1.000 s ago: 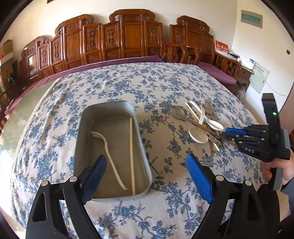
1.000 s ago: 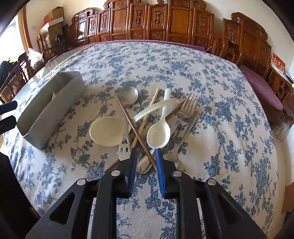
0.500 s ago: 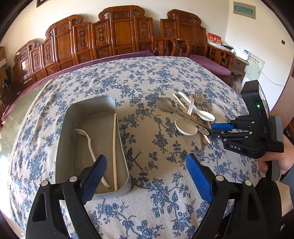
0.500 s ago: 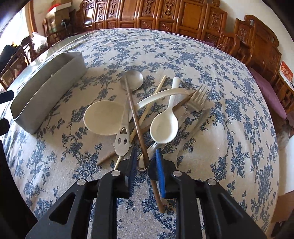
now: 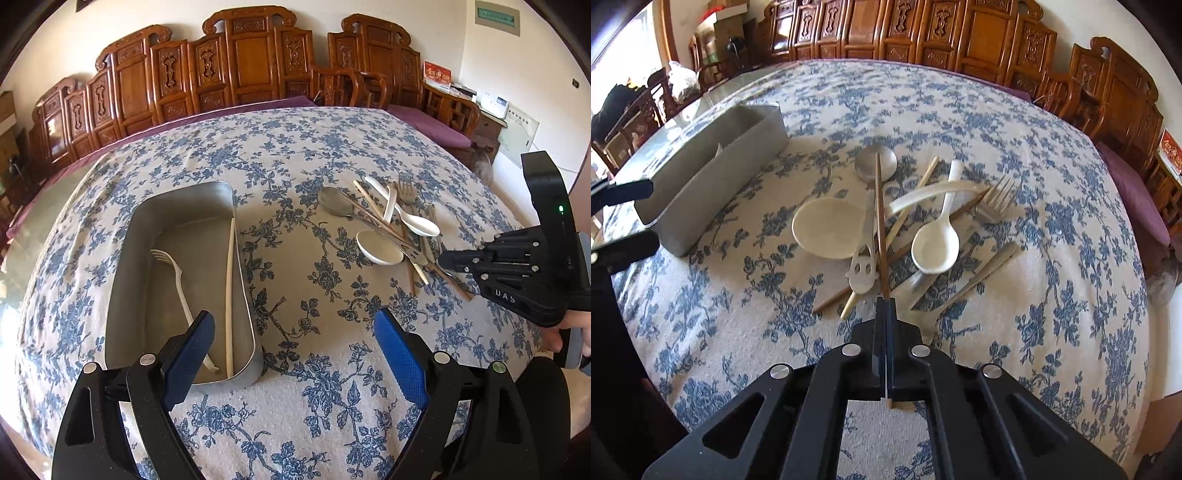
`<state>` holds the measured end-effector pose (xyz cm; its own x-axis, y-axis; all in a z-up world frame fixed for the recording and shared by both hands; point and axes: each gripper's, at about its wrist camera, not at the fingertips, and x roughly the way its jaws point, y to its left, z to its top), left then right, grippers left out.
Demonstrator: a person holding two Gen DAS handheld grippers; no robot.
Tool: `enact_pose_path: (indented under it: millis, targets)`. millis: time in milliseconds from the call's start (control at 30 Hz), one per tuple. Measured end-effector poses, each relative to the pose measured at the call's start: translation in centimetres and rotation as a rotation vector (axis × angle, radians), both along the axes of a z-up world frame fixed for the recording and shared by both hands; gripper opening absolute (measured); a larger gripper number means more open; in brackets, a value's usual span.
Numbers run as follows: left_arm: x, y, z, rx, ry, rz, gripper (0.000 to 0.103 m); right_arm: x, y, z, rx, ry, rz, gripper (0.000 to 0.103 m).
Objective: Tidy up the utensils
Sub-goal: 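Grasp another wooden chopstick from the pile with the right tool and lift it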
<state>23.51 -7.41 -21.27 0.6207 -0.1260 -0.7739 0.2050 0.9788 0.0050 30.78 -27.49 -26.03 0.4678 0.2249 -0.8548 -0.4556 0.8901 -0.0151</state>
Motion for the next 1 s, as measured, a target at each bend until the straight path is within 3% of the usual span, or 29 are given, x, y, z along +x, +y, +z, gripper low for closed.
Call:
enact_pose_path:
  millis: [200,367,567,767,1000]
  targets:
    - [-0.1,-0.6,0.1,0.012,-0.001,-0.001,0.084,0.6,0.0,-1.0,0.007,0.025,0.01,0.003]
    - [0.0,-1.3,0.5,0.013,0.002,-0.013,0.084,0.7,0.3,-1.6,-0.013,0.032,0.024,0.015]
    - [0.0,-1.8,1.0,0.015,-0.001,-0.018,0.084,0.4,0.4,-1.8,-0.036,0.017,0.042,0.016]
    - [0.0,-2.2,1.2,0.019,0.003,-0.021,0.084,-0.2,0.4,-1.6,-0.016,0.029,0.06,0.006]
    - [-0.1,-2.6,1.3,0.018,0.005,-0.026,0.084,-1.3,-0.7,0.0,0.039,0.003,0.031,0.006]
